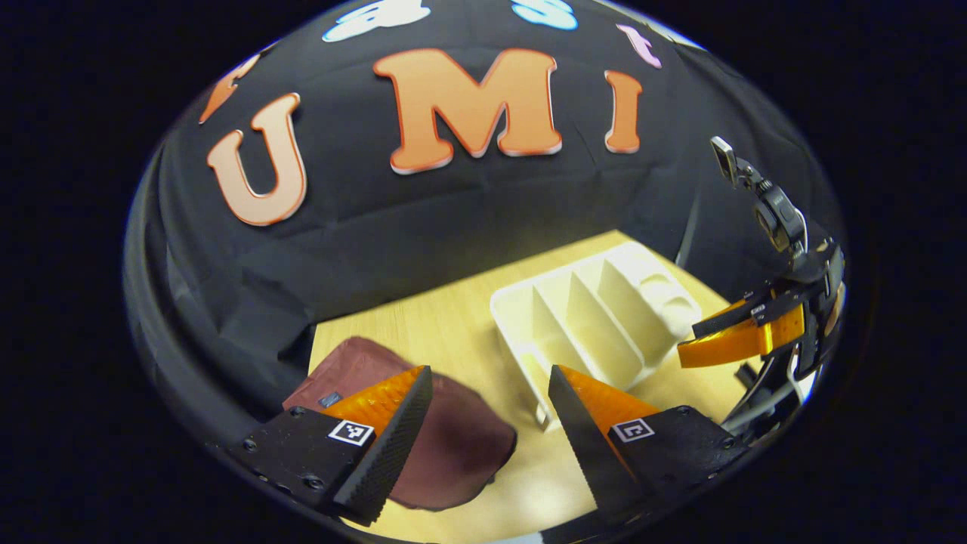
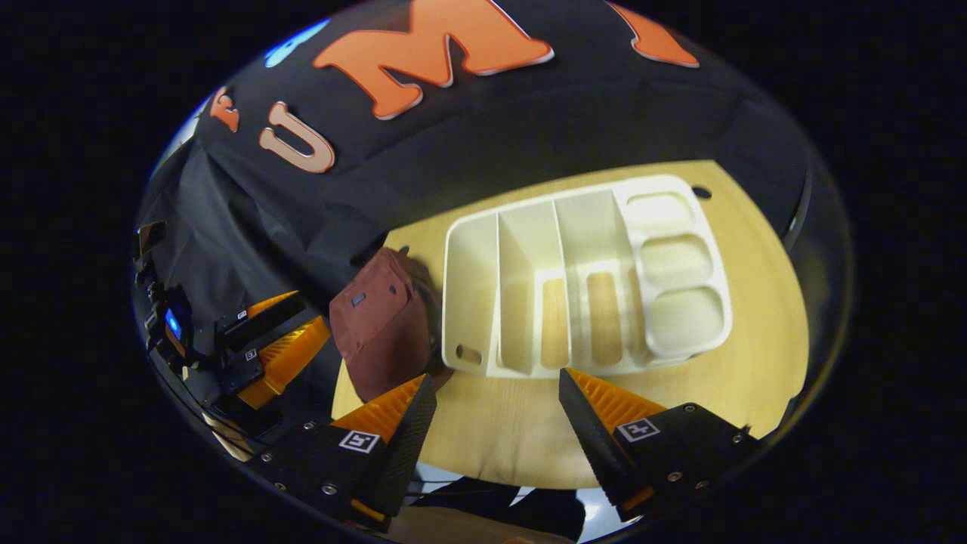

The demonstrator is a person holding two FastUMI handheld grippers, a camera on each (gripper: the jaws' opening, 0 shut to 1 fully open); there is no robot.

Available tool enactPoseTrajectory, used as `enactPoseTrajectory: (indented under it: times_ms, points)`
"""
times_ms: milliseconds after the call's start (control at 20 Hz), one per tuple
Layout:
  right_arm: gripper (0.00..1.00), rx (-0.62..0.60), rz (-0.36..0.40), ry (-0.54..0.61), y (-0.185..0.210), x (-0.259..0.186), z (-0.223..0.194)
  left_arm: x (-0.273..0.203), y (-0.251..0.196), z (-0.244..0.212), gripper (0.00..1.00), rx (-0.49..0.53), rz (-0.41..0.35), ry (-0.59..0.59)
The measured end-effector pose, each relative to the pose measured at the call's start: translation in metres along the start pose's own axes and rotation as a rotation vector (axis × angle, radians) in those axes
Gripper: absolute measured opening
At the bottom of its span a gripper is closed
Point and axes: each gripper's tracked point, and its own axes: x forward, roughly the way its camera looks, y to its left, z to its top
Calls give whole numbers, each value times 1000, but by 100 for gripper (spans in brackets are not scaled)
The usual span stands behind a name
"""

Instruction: Open the schoolbag, grab two books from the bookshelf and put them into the schoolbag.

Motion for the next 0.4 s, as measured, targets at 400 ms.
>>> enactPoseTrajectory:
  times_ms: [400]
  points:
    - [97, -203, -197, -532, -44, -91, 96, -37, -7, 95, 98, -114, 87, -335]
